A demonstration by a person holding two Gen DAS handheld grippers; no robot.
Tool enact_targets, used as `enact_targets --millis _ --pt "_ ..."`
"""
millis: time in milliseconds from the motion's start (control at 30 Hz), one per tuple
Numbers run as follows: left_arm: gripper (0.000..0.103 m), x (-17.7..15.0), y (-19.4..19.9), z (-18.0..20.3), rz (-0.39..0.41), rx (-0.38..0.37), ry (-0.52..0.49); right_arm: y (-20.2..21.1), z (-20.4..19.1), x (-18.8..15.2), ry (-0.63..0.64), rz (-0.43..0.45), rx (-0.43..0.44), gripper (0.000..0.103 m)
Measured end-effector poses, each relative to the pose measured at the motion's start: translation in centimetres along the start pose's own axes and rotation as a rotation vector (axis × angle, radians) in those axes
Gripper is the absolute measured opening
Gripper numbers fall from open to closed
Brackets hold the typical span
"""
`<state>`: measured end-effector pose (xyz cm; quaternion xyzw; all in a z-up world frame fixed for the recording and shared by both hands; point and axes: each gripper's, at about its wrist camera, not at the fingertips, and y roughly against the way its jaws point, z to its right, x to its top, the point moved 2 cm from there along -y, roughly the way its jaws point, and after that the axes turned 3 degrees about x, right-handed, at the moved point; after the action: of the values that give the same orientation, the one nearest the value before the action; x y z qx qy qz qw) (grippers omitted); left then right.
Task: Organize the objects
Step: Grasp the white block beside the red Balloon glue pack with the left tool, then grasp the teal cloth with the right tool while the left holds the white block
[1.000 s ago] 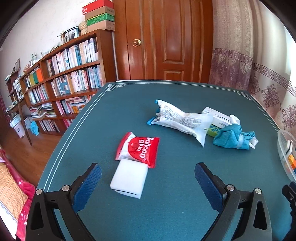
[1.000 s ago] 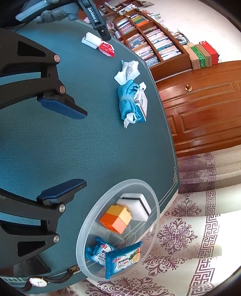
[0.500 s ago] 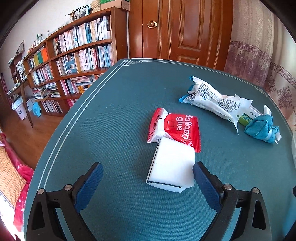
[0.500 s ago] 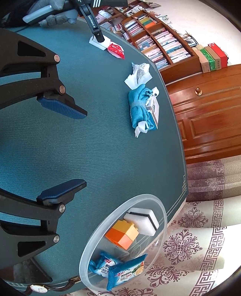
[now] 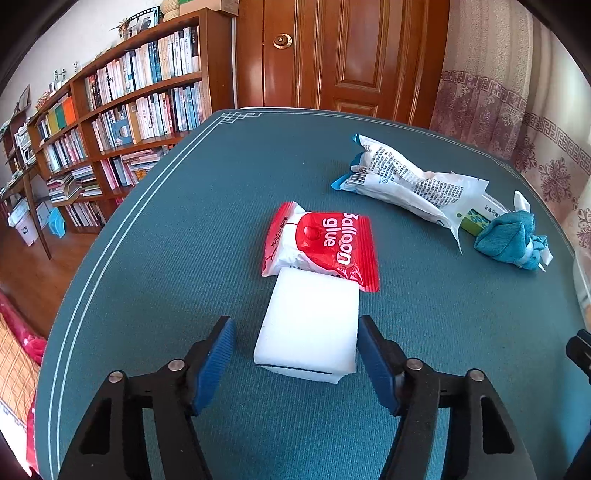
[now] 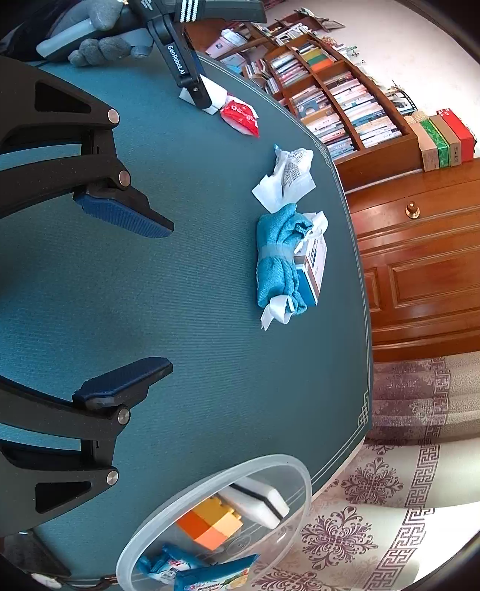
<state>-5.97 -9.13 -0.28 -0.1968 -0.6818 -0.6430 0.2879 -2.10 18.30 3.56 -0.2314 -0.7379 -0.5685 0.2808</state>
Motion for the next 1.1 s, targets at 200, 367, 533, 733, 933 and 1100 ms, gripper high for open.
enact_targets --millis 200,367,533,733,933,1100 --pt "0.05 -0.3 0.3 0.4 0.018 -0.017 -0.014 -1.7 -1.2 2.6 0.032 0.015 0.028 0.069" --pt "0.05 -0.5 1.2 1.2 0.067 -0.028 -0.043 -2.2 -1.6 5.5 0.062 0.065 0.038 0.069" --pt "0.05 -0.9 2.0 2.4 0.104 -0.063 -0.079 -3.6 -0.4 8.6 0.017 0.077 0.054 0.069" --pt "0.05 -1.1 2.4 3.5 0.109 -0.114 -0.107 -6.9 2.3 10.1 -0.116 0.023 0.129 0.069" --pt "0.05 -0.9 2.0 3.3 0.091 -0.12 -0.081 -8.8 1.8 8.5 -0.139 -0.061 0.273 0.069" --pt "0.05 -1.0 2.1 3.4 0.093 -0.121 -0.084 -7.2 -1.4 5.6 -0.037 -0.113 0.356 0.069"
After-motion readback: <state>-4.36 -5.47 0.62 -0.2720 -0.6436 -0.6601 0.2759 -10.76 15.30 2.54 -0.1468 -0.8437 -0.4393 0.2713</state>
